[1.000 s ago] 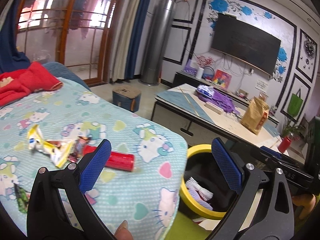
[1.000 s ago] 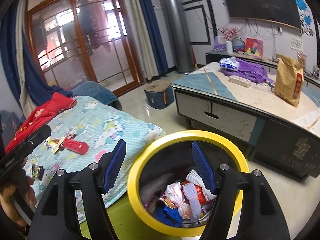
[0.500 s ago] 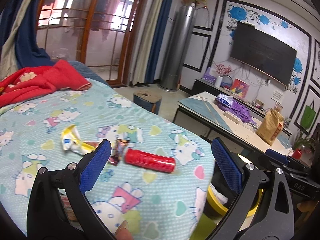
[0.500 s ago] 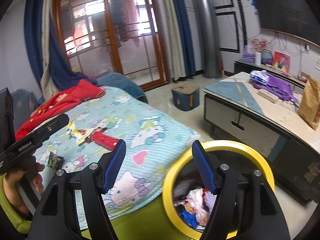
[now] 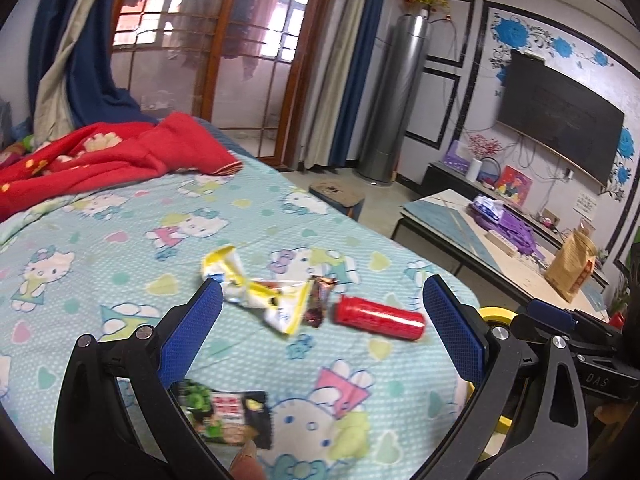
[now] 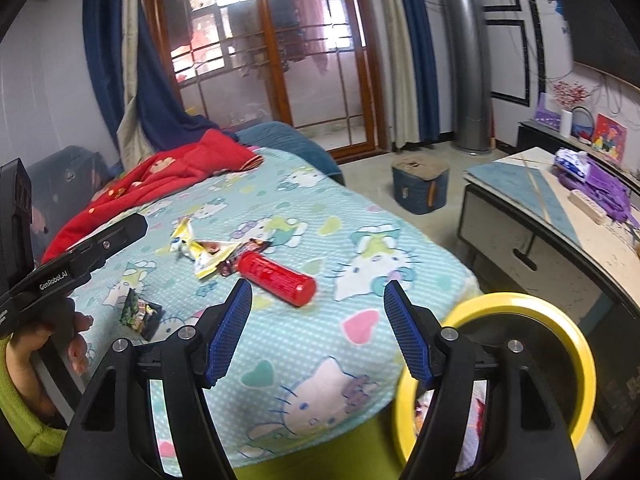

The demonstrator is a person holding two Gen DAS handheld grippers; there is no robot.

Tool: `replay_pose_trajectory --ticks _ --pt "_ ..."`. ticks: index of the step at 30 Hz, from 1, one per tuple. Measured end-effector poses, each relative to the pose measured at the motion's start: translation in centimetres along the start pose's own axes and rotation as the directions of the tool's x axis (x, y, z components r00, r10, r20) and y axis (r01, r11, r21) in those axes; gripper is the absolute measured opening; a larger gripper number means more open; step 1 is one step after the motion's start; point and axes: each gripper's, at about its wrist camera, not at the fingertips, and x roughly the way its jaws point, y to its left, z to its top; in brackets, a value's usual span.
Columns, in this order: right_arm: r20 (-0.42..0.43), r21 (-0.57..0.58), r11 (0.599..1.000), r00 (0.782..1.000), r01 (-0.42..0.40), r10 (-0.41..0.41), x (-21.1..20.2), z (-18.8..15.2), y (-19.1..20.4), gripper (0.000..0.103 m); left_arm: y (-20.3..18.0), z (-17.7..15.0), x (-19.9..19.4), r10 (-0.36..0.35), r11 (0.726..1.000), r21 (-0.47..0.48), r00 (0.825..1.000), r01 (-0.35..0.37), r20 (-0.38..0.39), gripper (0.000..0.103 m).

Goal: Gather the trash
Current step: 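Move both open tools from the bin back over the bed, then grasp the green pea snack packet with the left tool while the right tool grasps the red can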

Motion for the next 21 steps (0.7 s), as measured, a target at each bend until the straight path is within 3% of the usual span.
replay_pose_trajectory --ticks 6,12,13,16,21 --pt "-0.034 -0.045 0.999 0.999 -0.016 0.015 2.3 0.6 1.2 0.066 1.8 -0.1 -0.2 0.020 1.000 -0.005 0.999 -0.020 -0.026 0.092" --pt "-0.079 -0.089 0.996 0.997 -0.027 0.020 5.4 1.2 1.6 0.066 4.1 -1.2 0.3 0.041 0.999 -0.014 0.994 -0.042 -0.103 0.092" --pt "-0.092 -0.099 0.995 0.996 -0.031 0.021 6.2 1.3 1.7 0.066 4.5 -1.5 0.5 0.042 0.999 -0.015 0.992 -0.044 -0.122 0.092" --pt "-0.115 -0.131 0.991 0.993 -0.036 0.020 7.8 1.5 2.2 0.082 5.5 -2.2 1.0 0.040 0.999 -0.016 0.984 -0.043 -0.176 0.092" --pt "-0.156 -0.189 0.981 0.988 -0.045 0.015 10.3 1.5 3.1 0.082 6.3 -3.8 2.0 0.029 0.999 -0.026 0.961 -0.037 -0.275 0.092"
